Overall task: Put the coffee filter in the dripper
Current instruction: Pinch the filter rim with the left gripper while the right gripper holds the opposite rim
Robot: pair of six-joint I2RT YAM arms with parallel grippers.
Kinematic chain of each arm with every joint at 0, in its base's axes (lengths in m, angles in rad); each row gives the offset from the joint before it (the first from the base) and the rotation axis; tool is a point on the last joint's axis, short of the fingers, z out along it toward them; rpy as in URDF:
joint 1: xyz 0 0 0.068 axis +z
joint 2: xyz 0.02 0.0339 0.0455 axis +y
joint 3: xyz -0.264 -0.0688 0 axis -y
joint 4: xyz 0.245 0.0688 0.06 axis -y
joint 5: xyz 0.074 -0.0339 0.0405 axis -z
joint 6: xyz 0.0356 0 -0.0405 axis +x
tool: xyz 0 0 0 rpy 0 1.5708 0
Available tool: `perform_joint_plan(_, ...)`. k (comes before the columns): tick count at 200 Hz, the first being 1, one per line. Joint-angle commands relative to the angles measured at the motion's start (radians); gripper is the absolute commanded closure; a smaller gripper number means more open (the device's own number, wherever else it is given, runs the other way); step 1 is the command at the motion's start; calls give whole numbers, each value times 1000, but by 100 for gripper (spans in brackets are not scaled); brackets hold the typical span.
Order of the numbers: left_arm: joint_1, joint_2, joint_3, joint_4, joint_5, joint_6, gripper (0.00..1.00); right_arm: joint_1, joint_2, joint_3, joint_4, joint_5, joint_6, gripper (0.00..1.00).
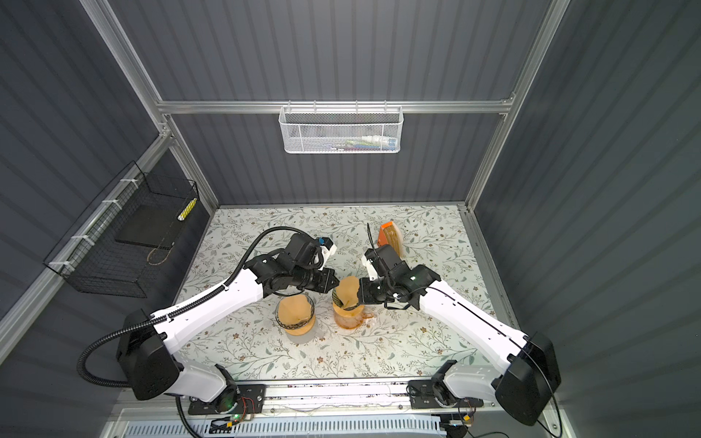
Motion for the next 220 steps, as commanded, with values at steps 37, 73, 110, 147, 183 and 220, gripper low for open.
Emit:
perform_joint_plan(37, -3, 17, -17, -21, -12, 1, 91, -5, -9, -22, 25, 22, 2, 100)
perform_joint_plan(73, -3, 17, -27, -18, -12, 3, 91, -5, 0, -22, 28, 20, 2, 99)
perform_joint_plan(110, -3, 19, -34, -12, -12, 3, 91, -5, 8, -21, 31, 20, 1, 99)
perform_joint_plan(147, -2, 25, -36, -5, -10, 4, 91, -5, 22, -23, 36, 17, 2, 99)
perform_joint_plan(183, -3, 29, -40, 3, -6, 4, 91, -5, 27, -30, 45, 21, 3, 99)
perform_joint_plan(220, -2, 26, -34, 5, -7, 5, 91, -5, 38, -27, 43, 20, 2, 99)
